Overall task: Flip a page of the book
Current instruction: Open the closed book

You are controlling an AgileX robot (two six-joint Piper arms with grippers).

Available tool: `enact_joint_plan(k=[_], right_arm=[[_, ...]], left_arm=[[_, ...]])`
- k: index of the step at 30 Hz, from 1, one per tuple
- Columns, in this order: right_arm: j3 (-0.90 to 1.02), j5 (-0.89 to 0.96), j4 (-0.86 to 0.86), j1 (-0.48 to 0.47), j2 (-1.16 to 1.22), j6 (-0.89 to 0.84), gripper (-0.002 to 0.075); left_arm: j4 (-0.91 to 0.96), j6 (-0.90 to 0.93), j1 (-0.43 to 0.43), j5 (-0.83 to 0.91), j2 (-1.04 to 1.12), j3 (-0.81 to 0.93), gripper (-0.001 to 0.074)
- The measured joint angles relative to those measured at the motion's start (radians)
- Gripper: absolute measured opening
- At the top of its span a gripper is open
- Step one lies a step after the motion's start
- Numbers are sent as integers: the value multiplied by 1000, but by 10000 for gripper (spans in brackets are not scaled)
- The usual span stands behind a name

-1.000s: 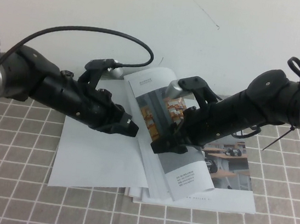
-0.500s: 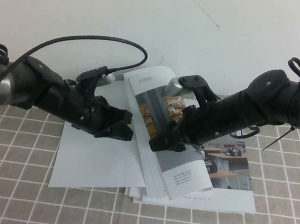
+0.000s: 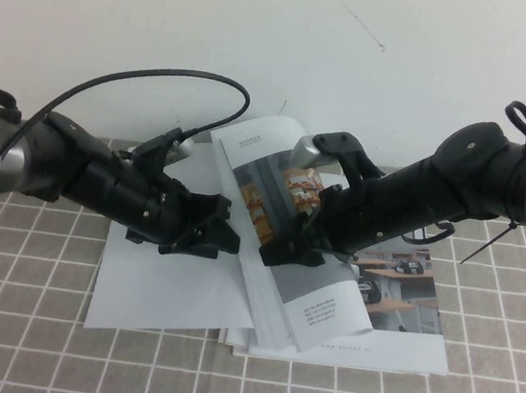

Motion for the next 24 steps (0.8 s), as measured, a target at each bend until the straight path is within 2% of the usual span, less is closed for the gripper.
enact_joint_plan(k=[24], right_arm=[[0,33,102,-2,-6,-55,344]], left_arm=[[-20,29,2,-19,17,0,272]])
